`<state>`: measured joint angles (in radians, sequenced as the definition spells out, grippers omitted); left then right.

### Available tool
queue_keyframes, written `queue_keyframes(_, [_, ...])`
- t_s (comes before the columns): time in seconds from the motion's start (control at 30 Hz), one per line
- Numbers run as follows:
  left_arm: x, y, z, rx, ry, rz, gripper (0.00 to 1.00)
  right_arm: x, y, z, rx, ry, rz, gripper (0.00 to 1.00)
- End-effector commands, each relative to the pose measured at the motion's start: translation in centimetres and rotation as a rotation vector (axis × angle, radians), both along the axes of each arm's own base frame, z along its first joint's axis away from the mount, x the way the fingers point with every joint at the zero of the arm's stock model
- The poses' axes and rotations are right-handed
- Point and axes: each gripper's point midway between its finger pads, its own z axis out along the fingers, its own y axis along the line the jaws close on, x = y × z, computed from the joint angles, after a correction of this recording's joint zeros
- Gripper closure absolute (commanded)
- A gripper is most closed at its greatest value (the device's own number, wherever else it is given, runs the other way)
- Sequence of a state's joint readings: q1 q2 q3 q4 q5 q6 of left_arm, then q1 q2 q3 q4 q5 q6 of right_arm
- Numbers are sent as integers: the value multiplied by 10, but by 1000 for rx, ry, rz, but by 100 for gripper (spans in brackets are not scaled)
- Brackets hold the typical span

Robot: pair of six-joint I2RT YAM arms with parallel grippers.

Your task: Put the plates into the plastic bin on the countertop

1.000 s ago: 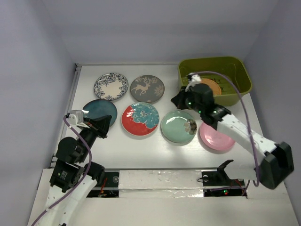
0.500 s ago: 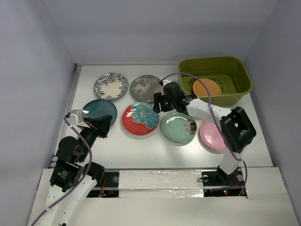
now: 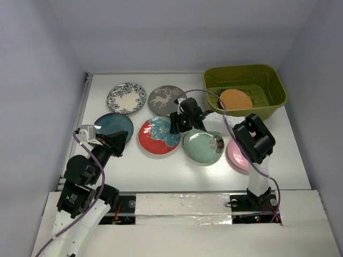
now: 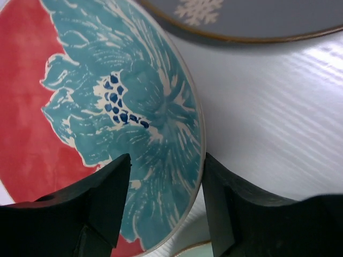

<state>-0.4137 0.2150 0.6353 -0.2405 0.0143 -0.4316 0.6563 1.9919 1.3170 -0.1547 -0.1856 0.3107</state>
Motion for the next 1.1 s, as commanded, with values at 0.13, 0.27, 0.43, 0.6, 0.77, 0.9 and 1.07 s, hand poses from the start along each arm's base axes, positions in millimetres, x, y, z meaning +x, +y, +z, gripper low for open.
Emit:
queue_keyframes(0.13, [-3,1,18,-23,-53,-1,89,-52,45,1,202,62,181,48])
queue_keyframes(0.27, [-2,0,17,-22,-47,-2,88,-64,61,11,312,72,193,61])
queue_keyframes(0.43, [-2,0,15,-21,-41,-3,87,-63,66,6,360,88,164,55])
queue_keyframes(0.6, [-2,0,16,-24,-43,-2,86,-61,70,-3,371,115,143,60])
queue_keyframes(0.77, [-1,0,15,-23,-40,-2,86,-56,65,-3,371,93,93,100])
queue_keyframes(0.9, [-1,0,16,-23,-41,-2,86,-56,57,25,389,27,75,100])
queue_keyframes(1.07, [0,1,15,-21,-42,6,86,-58,40,84,414,-74,30,100])
